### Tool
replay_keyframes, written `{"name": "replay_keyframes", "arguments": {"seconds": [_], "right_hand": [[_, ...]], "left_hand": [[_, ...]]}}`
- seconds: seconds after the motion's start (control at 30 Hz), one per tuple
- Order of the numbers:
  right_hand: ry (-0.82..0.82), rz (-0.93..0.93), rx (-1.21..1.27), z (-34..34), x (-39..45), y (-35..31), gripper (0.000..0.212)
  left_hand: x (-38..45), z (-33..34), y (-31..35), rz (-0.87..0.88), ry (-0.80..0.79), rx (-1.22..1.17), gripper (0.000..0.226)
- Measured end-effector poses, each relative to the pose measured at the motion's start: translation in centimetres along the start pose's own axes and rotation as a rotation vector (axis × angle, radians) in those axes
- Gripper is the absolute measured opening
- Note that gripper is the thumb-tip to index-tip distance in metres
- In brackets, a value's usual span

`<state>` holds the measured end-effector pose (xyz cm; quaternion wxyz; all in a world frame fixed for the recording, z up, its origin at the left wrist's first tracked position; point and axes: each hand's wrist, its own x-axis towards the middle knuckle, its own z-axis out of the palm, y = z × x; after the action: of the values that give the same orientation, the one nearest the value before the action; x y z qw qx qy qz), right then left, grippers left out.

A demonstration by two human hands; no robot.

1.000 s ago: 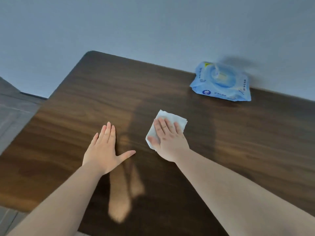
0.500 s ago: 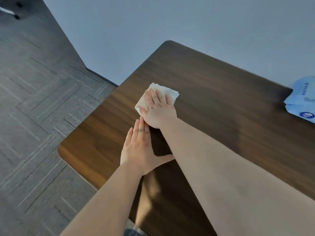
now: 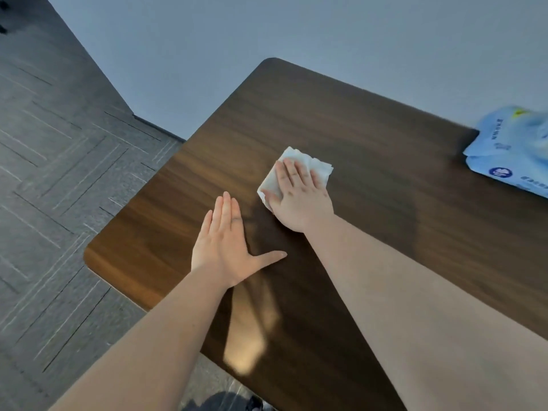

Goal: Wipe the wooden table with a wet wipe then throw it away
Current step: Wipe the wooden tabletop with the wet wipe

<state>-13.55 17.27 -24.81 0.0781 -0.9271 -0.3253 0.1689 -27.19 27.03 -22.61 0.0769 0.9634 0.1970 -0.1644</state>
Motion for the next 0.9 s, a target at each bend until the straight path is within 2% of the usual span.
{"name": "replay_keyframes", "arguments": {"seconds": [0.2,0.4,0.6,0.77,0.9], "right_hand": [[0.029,0.25,0.047,0.3,-9.8,9.1,0.07],[0.064,0.549,0.069,-0.1,-20.7,20.6,0.07],[0.122,0.866,0.124,0.2,-31.7,31.0,0.071],[0.171,1.143,0.151,0.6,-41.6,40.2,0.07],[0.209,1.26,0.181,0.7,-46.5,45.5,0.069]], "left_hand": [[-1.1,0.1,7.7,0.268,0.051,0.061,0.12],[-1.6,1.9,21.9,0.547,0.012,0.099,0.106],[-4.2,4.9,34.8,0.762,-0.061,0.17,0.106],[-7.4,7.9,44.0,1.002,-0.047,0.261,0.1],[-8.0,9.3,49.2,1.188,-0.016,0.324,0.094]]}}
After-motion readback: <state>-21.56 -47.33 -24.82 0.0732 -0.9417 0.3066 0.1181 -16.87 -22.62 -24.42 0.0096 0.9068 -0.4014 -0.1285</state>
